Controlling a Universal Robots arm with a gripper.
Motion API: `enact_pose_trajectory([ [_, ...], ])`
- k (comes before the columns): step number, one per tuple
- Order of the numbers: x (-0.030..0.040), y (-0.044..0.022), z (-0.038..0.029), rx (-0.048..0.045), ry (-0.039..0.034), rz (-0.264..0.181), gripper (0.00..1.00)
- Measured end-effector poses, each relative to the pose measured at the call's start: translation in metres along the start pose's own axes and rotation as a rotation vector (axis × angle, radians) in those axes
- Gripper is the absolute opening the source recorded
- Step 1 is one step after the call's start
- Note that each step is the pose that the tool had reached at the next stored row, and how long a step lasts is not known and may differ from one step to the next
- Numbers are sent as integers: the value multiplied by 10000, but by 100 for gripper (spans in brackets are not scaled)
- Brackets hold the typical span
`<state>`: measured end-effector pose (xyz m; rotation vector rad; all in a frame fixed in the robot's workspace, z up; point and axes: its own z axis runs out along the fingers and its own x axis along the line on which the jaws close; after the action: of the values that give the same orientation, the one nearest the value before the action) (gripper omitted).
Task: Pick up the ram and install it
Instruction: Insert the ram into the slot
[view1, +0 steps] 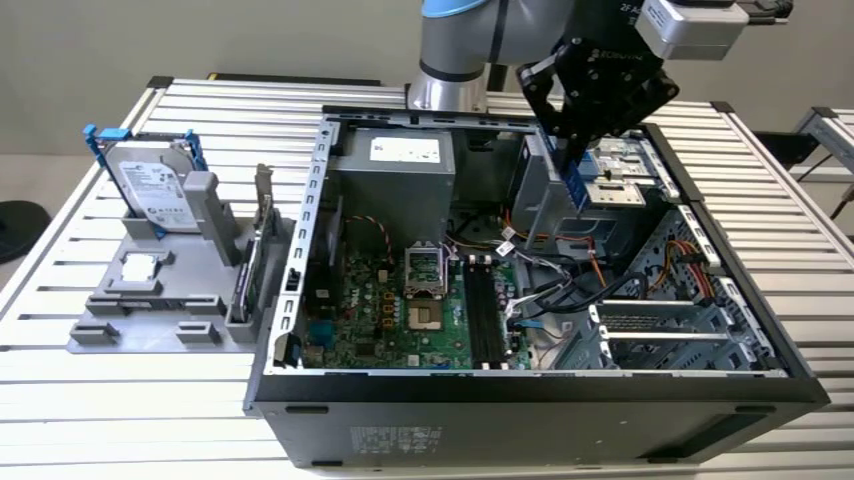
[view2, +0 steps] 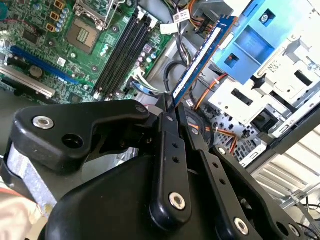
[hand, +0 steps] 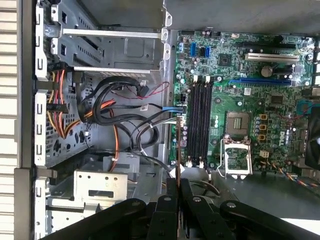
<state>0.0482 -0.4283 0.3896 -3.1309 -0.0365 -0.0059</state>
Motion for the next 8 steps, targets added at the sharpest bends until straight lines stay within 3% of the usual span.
enact_pose_trajectory([
  [8,0,0,19,-20,0,1,0],
])
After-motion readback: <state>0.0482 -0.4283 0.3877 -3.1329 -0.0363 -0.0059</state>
